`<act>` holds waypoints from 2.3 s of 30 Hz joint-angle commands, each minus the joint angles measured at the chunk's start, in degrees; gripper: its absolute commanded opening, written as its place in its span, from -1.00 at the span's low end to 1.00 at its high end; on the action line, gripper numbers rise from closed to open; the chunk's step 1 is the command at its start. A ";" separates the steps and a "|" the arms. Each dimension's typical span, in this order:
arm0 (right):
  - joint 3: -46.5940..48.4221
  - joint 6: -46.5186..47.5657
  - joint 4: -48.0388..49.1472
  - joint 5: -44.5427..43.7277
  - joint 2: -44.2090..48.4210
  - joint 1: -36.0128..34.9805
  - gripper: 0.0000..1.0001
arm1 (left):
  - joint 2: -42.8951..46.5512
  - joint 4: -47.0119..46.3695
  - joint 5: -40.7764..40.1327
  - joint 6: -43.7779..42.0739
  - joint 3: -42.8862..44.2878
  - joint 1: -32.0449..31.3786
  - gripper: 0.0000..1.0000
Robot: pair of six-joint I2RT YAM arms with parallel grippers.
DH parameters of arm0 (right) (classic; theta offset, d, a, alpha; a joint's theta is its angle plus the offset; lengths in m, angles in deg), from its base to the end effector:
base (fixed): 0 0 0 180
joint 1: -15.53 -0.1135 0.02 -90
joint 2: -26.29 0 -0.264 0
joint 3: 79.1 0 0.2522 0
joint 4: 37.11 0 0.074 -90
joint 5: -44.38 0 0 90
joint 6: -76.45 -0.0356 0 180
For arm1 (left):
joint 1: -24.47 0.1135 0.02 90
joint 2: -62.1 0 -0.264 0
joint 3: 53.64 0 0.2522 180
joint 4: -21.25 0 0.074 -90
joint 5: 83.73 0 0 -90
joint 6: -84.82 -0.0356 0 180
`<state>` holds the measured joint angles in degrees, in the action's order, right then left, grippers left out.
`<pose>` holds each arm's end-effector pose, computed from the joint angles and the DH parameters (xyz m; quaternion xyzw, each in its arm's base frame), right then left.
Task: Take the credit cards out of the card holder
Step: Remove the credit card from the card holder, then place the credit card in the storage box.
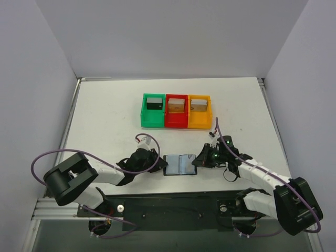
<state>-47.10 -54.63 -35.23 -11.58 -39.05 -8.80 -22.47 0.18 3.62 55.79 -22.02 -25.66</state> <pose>0.1821 0.1042 0.1608 -0.0201 0.8461 0.4675 0.2554 0.1551 -0.1832 0.1172 -0.0937 0.8689 -0.3890 0.2914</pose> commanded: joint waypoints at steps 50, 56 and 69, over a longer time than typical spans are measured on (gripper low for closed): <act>43.72 26.93 -50.88 7.18 6.02 -25.58 -1.00 | 27.88 -10.36 56.36 -7.44 9.02 8.74 0.18; 44.16 27.19 -50.97 6.13 5.66 -26.02 -1.00 | 27.89 -7.38 56.09 -9.90 8.85 5.14 0.18; 45.22 27.98 -51.59 7.09 5.66 -26.29 -1.00 | 29.64 1.43 50.12 -16.23 9.82 4.33 0.18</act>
<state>-4.96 -27.55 -86.79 -5.18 -33.61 -34.44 5.61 0.01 56.58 42.41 -14.85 -21.93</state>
